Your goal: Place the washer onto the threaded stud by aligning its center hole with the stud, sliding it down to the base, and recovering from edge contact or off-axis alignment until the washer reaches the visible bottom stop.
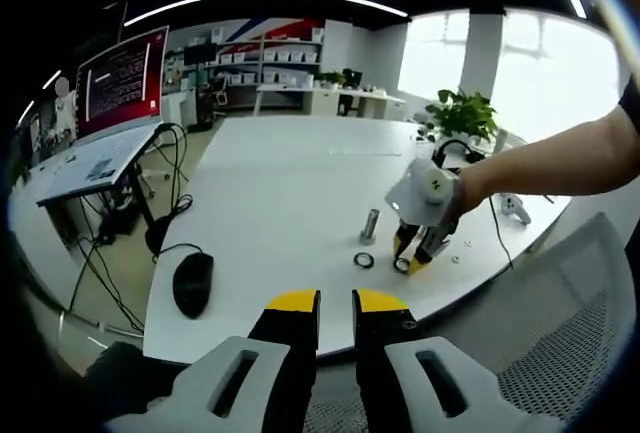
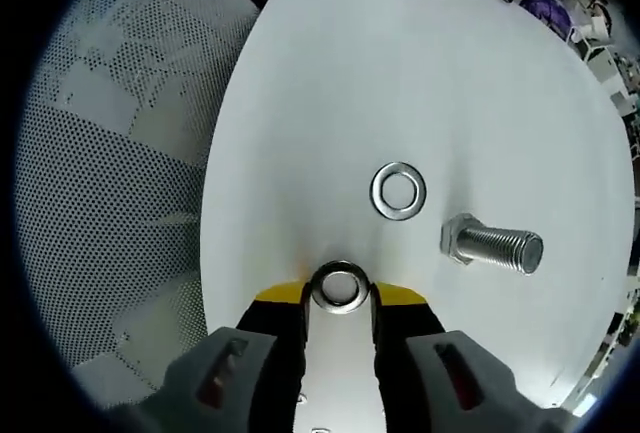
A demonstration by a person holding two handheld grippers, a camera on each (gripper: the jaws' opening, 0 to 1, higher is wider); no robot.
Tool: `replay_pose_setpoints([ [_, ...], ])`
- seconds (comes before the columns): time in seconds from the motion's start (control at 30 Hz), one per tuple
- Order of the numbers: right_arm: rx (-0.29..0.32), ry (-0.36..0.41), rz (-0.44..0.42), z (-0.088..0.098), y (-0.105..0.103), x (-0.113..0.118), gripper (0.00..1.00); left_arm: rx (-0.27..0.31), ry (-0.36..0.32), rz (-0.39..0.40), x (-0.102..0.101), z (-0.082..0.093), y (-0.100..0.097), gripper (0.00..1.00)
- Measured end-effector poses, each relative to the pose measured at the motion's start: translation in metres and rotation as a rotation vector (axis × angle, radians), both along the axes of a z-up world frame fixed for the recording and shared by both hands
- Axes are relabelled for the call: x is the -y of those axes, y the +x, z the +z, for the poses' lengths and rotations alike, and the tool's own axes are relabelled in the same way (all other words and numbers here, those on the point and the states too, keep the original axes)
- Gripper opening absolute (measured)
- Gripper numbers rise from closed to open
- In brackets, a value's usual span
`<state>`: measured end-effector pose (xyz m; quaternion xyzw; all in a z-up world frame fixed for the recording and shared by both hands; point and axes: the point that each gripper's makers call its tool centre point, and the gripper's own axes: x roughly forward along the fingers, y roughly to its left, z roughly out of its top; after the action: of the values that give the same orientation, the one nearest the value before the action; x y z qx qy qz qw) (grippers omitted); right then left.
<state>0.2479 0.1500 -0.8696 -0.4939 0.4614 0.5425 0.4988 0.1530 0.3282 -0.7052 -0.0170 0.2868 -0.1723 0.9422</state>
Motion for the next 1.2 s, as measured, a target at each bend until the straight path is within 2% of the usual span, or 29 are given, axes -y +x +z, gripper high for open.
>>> replay_pose_setpoints([
  [0.13, -0.001, 0.037, -0.026, 0.000, 0.004, -0.001, 0.25, 0.001, -0.001, -0.001, 0.000, 0.000, 0.000, 0.10],
  [0.2, 0.003, 0.088, -0.081, 0.000, 0.009, -0.006, 0.25, 0.001, -0.002, -0.001, 0.000, 0.000, 0.000, 0.10],
  [0.33, 0.019, 0.176, -0.133, 0.000, 0.017, -0.015, 0.25, 0.002, -0.003, -0.001, 0.001, 0.000, 0.000, 0.10],
  [0.4, 0.019, 0.194, -0.151, 0.000, 0.019, -0.016, 0.25, 0.003, -0.004, -0.001, 0.001, 0.001, 0.000, 0.10],
  [0.77, 0.010, 0.154, -0.141, 0.003, 0.017, -0.018, 0.23, 0.002, -0.002, -0.004, 0.001, 0.000, 0.000, 0.10],
  [1.07, 0.015, 0.147, -0.144, 0.018, 0.022, -0.016, 0.23, 0.004, -0.003, -0.005, 0.001, 0.000, 0.000, 0.10],
  [1.2, 0.017, 0.140, -0.137, 0.023, 0.032, -0.014, 0.23, 0.004, -0.003, -0.005, 0.001, 0.000, -0.001, 0.10],
])
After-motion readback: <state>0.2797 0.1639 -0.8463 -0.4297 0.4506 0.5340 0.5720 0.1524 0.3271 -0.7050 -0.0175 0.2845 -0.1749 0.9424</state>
